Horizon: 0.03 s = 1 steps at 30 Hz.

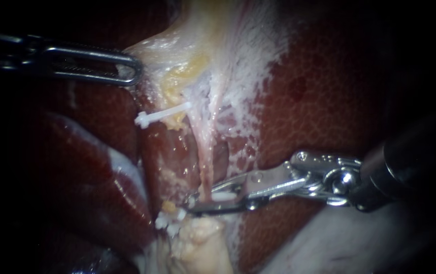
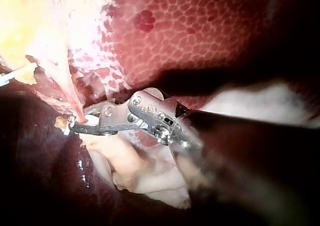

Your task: Clipping first clip right tube

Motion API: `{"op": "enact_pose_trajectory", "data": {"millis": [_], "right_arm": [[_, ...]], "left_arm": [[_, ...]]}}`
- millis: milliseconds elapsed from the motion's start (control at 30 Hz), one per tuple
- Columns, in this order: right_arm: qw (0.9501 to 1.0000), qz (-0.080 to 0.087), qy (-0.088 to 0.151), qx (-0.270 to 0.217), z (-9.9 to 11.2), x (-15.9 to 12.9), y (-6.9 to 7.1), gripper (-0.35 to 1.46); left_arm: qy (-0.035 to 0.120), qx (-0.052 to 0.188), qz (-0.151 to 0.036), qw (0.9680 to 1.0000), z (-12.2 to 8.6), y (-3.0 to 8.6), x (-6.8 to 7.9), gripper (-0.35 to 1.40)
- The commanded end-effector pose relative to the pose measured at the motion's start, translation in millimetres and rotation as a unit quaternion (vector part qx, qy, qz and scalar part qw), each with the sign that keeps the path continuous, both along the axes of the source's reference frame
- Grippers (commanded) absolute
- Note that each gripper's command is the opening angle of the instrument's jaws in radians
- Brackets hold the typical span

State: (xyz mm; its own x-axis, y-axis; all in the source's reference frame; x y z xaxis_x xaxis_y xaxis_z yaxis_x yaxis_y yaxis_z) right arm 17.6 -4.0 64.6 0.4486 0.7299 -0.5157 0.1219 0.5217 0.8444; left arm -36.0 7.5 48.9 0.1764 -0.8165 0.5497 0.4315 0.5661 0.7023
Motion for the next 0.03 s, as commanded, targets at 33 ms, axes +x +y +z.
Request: {"op": "enact_pose_trajectory", "data": {"millis": [33], "right_arm": [[1.0, 0.0, 0.0, 0.0, 0.0, 0.0, 0.0, -0.35]], "left_arm": [[0.0, 0.0, 0.0, 1.0, 0.0, 0.0, 0.0, -0.35]]}}
